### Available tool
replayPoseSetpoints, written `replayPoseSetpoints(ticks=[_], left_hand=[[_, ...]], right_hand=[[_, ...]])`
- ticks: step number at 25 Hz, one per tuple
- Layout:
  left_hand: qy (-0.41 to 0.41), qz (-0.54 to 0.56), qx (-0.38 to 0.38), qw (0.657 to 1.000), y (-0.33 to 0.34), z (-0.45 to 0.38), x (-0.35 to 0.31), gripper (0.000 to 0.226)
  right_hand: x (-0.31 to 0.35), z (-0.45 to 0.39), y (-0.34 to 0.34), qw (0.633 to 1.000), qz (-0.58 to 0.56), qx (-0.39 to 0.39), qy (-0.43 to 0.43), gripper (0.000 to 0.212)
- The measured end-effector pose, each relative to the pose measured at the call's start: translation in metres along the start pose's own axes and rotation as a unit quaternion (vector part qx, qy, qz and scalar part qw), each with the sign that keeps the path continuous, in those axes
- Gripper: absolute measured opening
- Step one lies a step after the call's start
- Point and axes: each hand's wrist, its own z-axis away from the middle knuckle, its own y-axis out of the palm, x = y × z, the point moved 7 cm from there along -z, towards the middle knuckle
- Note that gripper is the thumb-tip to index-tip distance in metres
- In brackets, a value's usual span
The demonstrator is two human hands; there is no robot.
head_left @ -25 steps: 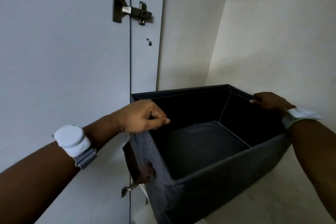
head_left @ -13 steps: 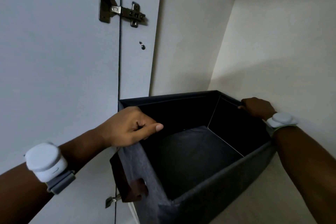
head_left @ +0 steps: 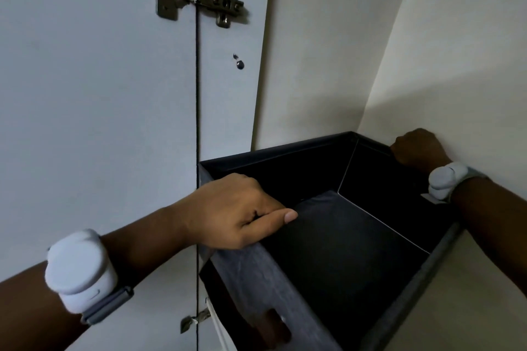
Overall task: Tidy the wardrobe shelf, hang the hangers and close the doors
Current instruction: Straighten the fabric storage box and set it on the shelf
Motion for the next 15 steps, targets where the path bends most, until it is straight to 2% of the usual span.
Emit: replayPoseSetpoints(ticks=[3, 5, 6, 8, 9, 11, 15], left_hand=[[0.019, -0.011, 0.009, 1.000, 0.002, -0.001, 0.000, 0.046], [0.013, -0.024, 0.004, 1.000, 0.002, 0.001, 0.003, 0.046], [0.005, -0.025, 0.004, 1.000, 0.003, 0.002, 0.003, 0.047], [-0.005, -0.015, 0.003, 1.000, 0.003, 0.003, -0.002, 0.048], [-0.015, -0.010, 0.006, 1.000, 0.002, 0.003, -0.001, 0.047], [-0.033, -0.005, 0.037, 0.999, 0.005, 0.000, 0.001, 0.047], [-0.074, 0.014, 0.150, 0.986, 0.016, -0.006, 0.011, 0.043]], right_hand=[[0.004, -0.004, 0.000, 1.000, 0.002, 0.009, -0.012, 0.053], [0.000, 0.002, 0.012, 0.991, 0.034, 0.126, 0.029, 0.028], [-0.011, 0.006, 0.007, 0.985, -0.016, 0.144, 0.097, 0.027], [-0.030, 0.019, -0.013, 0.958, -0.146, 0.175, 0.172, 0.025], [-0.039, 0.021, -0.024, 0.944, -0.212, 0.176, 0.183, 0.026], [-0.051, 0.045, -0.052, 0.931, -0.277, 0.123, 0.202, 0.026], [-0.043, 0.101, -0.088, 0.945, -0.220, 0.061, 0.235, 0.024]])
